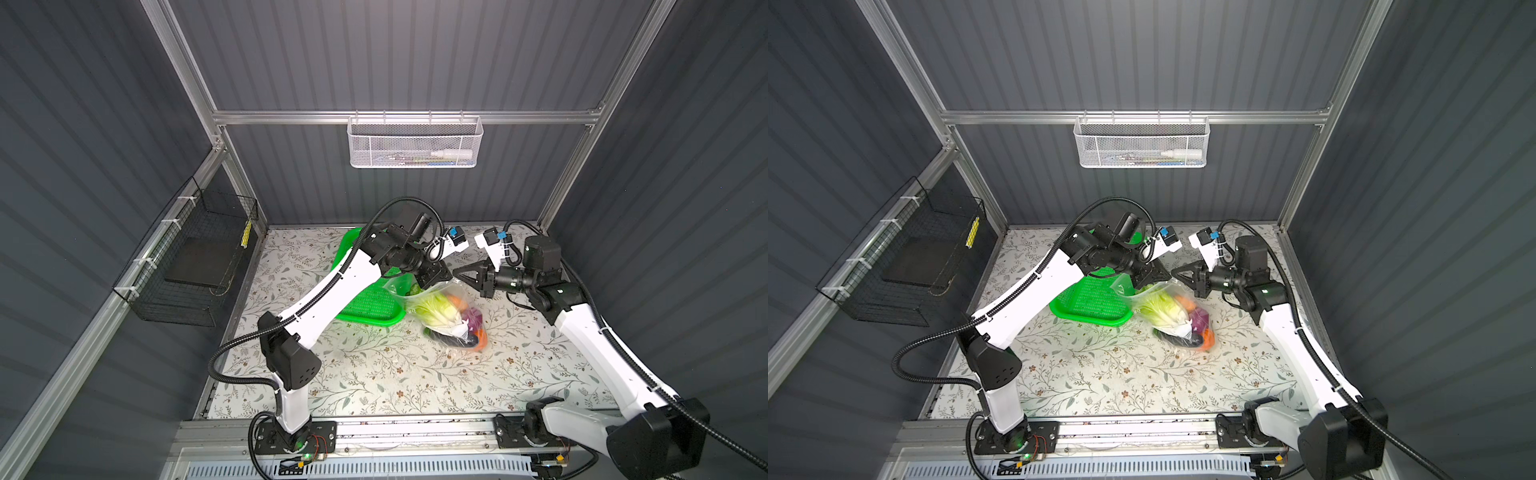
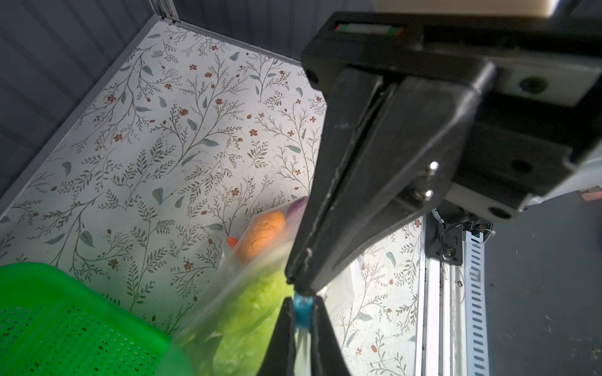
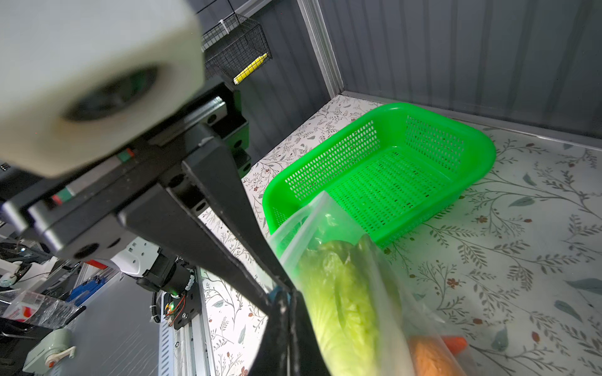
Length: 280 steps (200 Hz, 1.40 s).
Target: Place the food in the zip-top bag and seal the zipper
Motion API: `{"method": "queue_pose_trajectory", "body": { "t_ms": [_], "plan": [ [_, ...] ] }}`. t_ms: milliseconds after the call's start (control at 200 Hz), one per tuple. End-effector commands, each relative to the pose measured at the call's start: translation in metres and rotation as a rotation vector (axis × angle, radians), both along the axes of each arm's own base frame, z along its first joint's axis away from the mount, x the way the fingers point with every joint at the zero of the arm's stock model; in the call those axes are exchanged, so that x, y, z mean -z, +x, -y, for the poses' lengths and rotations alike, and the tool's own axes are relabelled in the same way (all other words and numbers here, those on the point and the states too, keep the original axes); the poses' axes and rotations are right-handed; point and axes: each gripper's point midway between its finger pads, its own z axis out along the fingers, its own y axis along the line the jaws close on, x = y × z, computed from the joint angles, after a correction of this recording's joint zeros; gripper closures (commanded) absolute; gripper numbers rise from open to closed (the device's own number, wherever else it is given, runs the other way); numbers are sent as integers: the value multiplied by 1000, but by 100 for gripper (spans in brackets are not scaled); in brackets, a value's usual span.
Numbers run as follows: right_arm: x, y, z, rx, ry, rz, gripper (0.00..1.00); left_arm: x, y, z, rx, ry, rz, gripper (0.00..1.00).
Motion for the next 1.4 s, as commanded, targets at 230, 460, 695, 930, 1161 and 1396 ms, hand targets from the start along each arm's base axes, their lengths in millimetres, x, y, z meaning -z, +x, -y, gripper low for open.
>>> {"method": "queue_pose_trajectory", "body": {
  "t_ms": [230, 460, 695, 930, 1161, 1396],
  "plan": [
    [-15, 11, 19, 88, -6, 59, 100, 9, 3, -31, -47, 82, -22, 100],
    [-27, 7, 25, 108, 14, 96, 100, 19, 9, -41, -71, 98, -50, 100],
    [-34, 8, 31, 131, 21, 119, 100, 31, 19, -56, -113, 118, -61, 100],
    [-37, 9, 39, 161, 21, 130, 100, 36, 32, -73, -172, 140, -36, 100],
    [-36, 14, 49, 204, 19, 137, 100, 46, 35, -95, -230, 197, -31, 100],
    [-37, 20, 59, 247, 20, 149, 100, 51, 29, -117, -276, 235, -59, 100]
  ]
}}
